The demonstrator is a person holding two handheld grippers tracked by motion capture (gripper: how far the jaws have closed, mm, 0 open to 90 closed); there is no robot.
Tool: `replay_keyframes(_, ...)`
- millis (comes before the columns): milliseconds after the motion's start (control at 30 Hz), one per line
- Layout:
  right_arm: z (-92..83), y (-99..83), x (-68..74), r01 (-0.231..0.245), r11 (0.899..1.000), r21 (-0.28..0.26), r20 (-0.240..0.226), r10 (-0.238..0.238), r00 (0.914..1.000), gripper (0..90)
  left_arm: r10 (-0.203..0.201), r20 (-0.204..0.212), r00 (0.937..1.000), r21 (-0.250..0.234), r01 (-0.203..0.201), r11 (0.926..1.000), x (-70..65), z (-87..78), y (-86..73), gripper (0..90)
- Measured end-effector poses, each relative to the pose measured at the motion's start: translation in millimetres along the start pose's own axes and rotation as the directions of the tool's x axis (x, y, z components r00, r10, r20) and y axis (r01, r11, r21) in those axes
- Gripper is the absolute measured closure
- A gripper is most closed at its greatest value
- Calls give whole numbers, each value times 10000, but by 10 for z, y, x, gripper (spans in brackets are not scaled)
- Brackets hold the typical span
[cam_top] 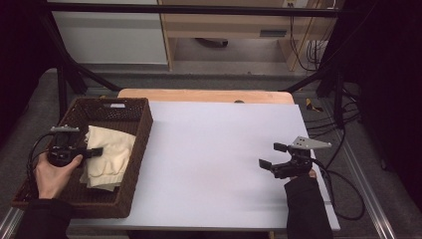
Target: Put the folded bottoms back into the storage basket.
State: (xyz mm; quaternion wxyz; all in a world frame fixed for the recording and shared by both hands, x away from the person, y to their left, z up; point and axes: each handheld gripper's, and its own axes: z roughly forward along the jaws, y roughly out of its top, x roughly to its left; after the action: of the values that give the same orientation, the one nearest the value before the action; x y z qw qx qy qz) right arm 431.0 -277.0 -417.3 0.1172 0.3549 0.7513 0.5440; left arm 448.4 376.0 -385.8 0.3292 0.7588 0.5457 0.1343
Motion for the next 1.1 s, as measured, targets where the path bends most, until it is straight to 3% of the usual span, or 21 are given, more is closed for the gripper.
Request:
replay_keyframes(433,7,-2,2,17,10000,21,-16,-17,10000,33,194,-889,9959,-262,-218,9994,168,26,-125,616)
replay_keyframes(567,9,-4,2,26,10000,39,-8,-26,10000,33,155,-1364,9905,-156,-178,9997,199,35,-136,454)
replay_keyframes(833,11,-5,2,27,10000,49,-16,-27,10000,33,-577,-1592,9856,-868,442,9952,216,-94,-112,76)
replay_keyframes(1100,10,-4,2,24,10000,41,-20,-24,10000,33,-715,-1190,9903,-1384,547,9889,114,-206,-94,32)
